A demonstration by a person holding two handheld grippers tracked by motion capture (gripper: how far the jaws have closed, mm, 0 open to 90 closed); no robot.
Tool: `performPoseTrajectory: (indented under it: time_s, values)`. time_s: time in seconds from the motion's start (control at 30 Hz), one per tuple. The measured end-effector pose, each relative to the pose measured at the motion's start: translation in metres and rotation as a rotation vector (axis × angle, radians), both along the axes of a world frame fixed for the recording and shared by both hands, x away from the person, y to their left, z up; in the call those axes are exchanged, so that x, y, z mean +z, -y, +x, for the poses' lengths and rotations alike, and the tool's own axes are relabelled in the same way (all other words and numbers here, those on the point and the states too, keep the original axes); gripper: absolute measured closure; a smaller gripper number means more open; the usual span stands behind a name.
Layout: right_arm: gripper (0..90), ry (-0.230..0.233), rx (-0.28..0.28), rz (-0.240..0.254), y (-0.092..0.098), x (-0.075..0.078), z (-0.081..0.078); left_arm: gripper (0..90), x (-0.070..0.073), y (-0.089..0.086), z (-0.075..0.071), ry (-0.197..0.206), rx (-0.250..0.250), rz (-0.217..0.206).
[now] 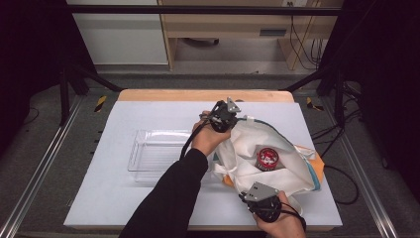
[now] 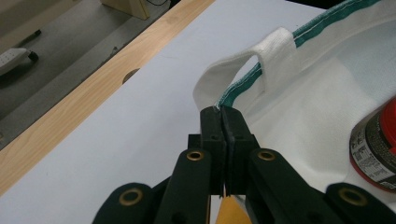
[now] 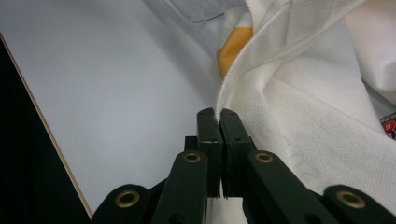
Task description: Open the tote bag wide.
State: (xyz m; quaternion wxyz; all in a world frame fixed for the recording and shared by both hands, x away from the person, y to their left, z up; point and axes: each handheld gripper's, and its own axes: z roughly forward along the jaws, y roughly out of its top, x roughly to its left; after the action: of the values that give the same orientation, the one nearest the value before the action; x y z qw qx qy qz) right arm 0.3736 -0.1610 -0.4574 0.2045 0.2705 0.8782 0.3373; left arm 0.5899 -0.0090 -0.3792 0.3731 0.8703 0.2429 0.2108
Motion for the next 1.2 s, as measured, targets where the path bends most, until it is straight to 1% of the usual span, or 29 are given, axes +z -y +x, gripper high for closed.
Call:
performPoseTrajectory:
  time_s: [0.07, 0.13, 0.2, 0.23, 0.27, 0.3, 0.37, 0.4, 0.43, 0.5, 0.53, 0.6, 0.63, 0.67, 0.7, 0.73, 0.8, 0.93, 1.0, 1.07, 1.13, 1.17, 1.2]
  values:
    - [89.2, -0.002, 0.001, -0.002, 0.000, 0.000, 0.000, 88.8, -0.001, 0.000, 0.000, 0.003, 0.004, 0.013]
    - [89.1, -0.004, 0.002, -0.002, 0.000, 0.000, 0.000, 88.7, -0.002, -0.001, 0.001, -0.002, 0.008, 0.015]
    - [88.8, -0.003, 0.006, -0.003, 0.001, 0.000, 0.000, 88.6, -0.002, -0.001, 0.000, -0.003, 0.011, 0.005]
    - [88.1, -0.004, 0.004, -0.001, 0.001, 0.000, 0.000, 88.3, -0.001, -0.001, -0.001, 0.001, 0.008, 0.006]
    - [87.0, -0.004, 0.004, 0.001, 0.001, 0.000, 0.001, 87.6, 0.001, -0.001, -0.002, 0.012, 0.009, 0.000]
    - [84.5, -0.005, -0.001, 0.007, 0.002, 0.000, 0.000, 85.2, 0.002, -0.001, -0.004, 0.022, 0.010, 0.001]
    - [76.6, -0.005, -0.002, 0.024, 0.003, 0.001, -0.001, 79.6, 0.005, -0.001, -0.008, 0.048, 0.011, -0.017]
    - [70.7, 0.011, -0.004, 0.024, 0.004, 0.002, -0.001, 76.8, 0.007, -0.002, -0.012, 0.062, 0.009, -0.024]
    - [64.2, 0.017, -0.018, 0.037, 0.004, 0.003, -0.002, 72.1, 0.009, -0.002, -0.014, 0.073, 0.007, -0.023]
    - [54.9, 0.032, -0.035, 0.051, 0.005, 0.006, -0.004, 65.4, 0.015, -0.004, -0.020, 0.100, 0.011, -0.025]
    - [49.9, 0.039, -0.053, 0.069, 0.006, 0.007, -0.005, 62.7, 0.017, -0.004, -0.023, 0.110, 0.011, -0.031]
    - [43.7, 0.033, -0.070, 0.101, 0.008, 0.010, -0.004, 57.8, 0.023, -0.008, -0.029, 0.135, 0.009, -0.042]
    - [39.0, 0.031, -0.085, 0.119, 0.009, 0.011, -0.003, 54.7, 0.024, -0.009, -0.031, 0.137, 0.011, -0.046]
    - [37.1, 0.027, -0.094, 0.132, 0.009, 0.012, -0.003, 53.8, 0.026, -0.011, -0.034, 0.143, 0.008, -0.046]
    - [33.8, 0.030, -0.105, 0.143, 0.010, 0.013, -0.003, 52.6, 0.028, -0.013, -0.037, 0.148, 0.007, -0.048]
    - [31.2, 0.047, -0.112, 0.149, 0.011, 0.013, -0.004, 51.4, 0.031, -0.016, -0.042, 0.155, 0.005, -0.051]
    - [30.9, 0.060, -0.117, 0.151, 0.013, 0.015, -0.005, 49.7, 0.033, -0.021, -0.049, 0.163, 0.003, -0.067]
    - [28.6, 0.076, -0.141, 0.176, 0.017, 0.019, -0.005, 47.6, 0.036, -0.032, -0.063, 0.166, -0.002, -0.081]
    - [27.9, 0.099, -0.152, 0.196, 0.019, 0.021, -0.006, 46.5, 0.037, -0.037, -0.070, 0.166, -0.007, -0.099]
    - [26.9, 0.132, -0.157, 0.207, 0.021, 0.025, -0.008, 45.8, 0.037, -0.042, -0.077, 0.169, -0.010, -0.108]
    - [26.0, 0.153, -0.165, 0.214, 0.022, 0.027, -0.009, 45.2, 0.036, -0.047, -0.083, 0.164, -0.011, -0.121]
    - [25.9, 0.160, -0.177, 0.213, 0.023, 0.027, -0.009, 45.2, 0.035, -0.050, -0.086, 0.162, -0.013, -0.124]
    - [25.0, 0.166, -0.202, 0.209, 0.024, 0.028, -0.009, 45.2, 0.035, -0.051, -0.089, 0.161, -0.014, -0.126]
